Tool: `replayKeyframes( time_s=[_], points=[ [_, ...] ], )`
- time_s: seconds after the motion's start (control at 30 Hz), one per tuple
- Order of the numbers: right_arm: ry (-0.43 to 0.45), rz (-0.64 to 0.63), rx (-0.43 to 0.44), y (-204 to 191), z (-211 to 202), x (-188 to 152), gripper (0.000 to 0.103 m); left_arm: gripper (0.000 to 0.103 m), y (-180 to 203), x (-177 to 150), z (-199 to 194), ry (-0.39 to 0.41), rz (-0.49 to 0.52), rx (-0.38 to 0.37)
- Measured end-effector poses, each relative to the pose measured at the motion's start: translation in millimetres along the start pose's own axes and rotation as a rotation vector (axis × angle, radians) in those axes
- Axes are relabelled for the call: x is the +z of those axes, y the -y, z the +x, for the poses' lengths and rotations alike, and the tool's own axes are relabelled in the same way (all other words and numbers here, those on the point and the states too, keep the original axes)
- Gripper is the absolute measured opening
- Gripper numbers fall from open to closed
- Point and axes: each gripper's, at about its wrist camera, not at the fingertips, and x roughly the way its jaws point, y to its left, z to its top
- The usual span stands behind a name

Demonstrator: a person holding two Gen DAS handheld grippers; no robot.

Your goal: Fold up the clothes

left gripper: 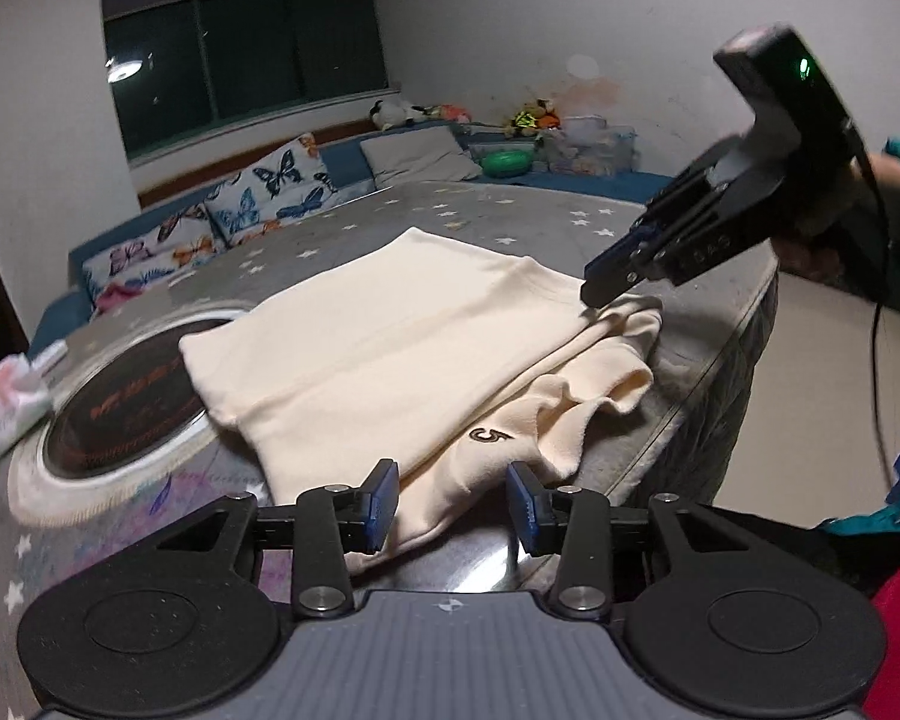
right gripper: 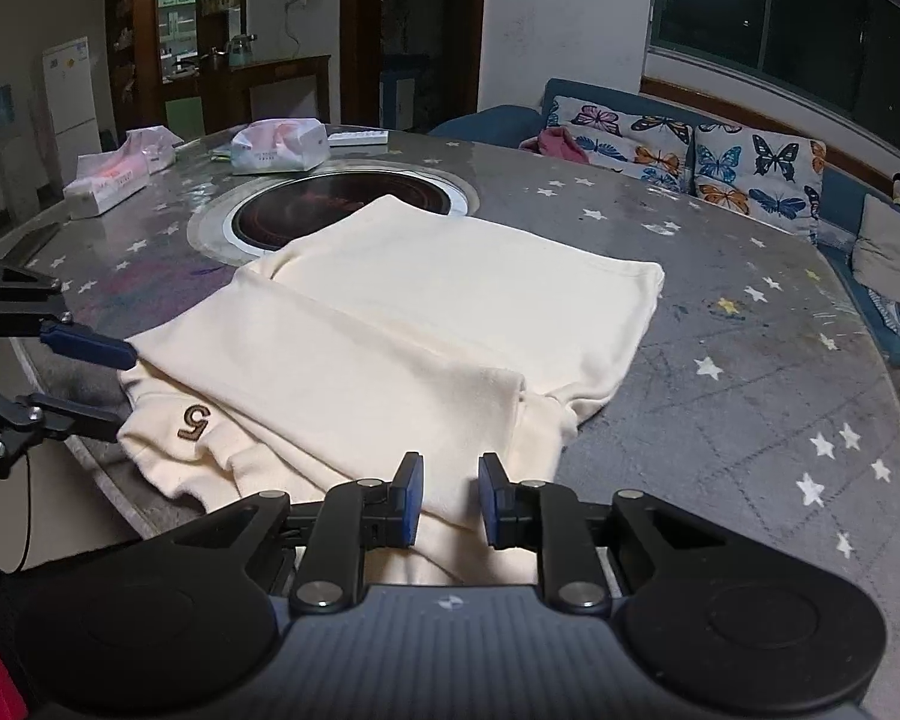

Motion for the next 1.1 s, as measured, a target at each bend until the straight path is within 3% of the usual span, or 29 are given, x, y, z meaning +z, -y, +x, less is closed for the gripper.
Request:
replayKeyframes(
  time_s=[0.1, 0.17, 0.27, 0.3, 0.37, 0.53, 0.73, 0.93, 1.0, 1.07, 1.1],
  points=[
    [-0.010, -0.022, -0.007, -2.5, -5.9, -3.0, 0.020, 0.040, 5.6, -0.2, 4.6, 0.015, 0.045, -0.005],
    [-0.017, -0.042, -0.010, -4.7, -10.4, -5.5, 0.024, 0.024, 8.1, -0.8, 7.3, 0.021, 0.062, -0.014],
    [-0.025, -0.080, -0.009, -9.1, -17.4, -9.3, 0.026, 0.011, 6.9, 0.2, 10.2, 0.026, 0.057, -0.003],
    [-0.023, -0.102, -0.003, -11.3, -21.3, -10.6, 0.027, 0.009, 4.2, 1.8, 10.1, 0.031, 0.044, -0.001],
    [-0.018, -0.138, 0.007, -15.1, -24.8, -12.3, 0.042, 0.009, -3.9, 6.7, 9.1, 0.044, 0.005, 0.001],
    [-0.002, -0.250, 0.047, -28.8, -30.1, -16.8, 0.050, 0.008, -25.3, 21.5, 18.0, 0.048, -0.087, 0.003],
    [0.007, -0.376, 0.065, -46.7, -10.1, -19.2, 0.052, 0.008, -45.5, 34.2, 40.7, 0.026, -0.166, -0.017],
    [0.025, -0.438, 0.058, -51.8, 8.6, -16.5, 0.049, 0.008, -52.3, 32.3, 47.5, 0.009, -0.189, -0.033],
    [0.021, -0.422, 0.081, -48.6, 13.3, -13.3, 0.044, 0.008, -53.6, 30.4, 47.6, 0.005, -0.196, -0.039],
    [0.011, -0.388, 0.108, -44.0, 16.1, -8.6, 0.029, 0.012, -54.0, 28.5, 42.3, 0.008, -0.194, -0.044],
    [0.003, -0.368, 0.118, -41.4, 17.1, -5.9, 0.026, 0.012, -53.9, 27.1, 38.7, 0.010, -0.188, -0.048]
  ],
)
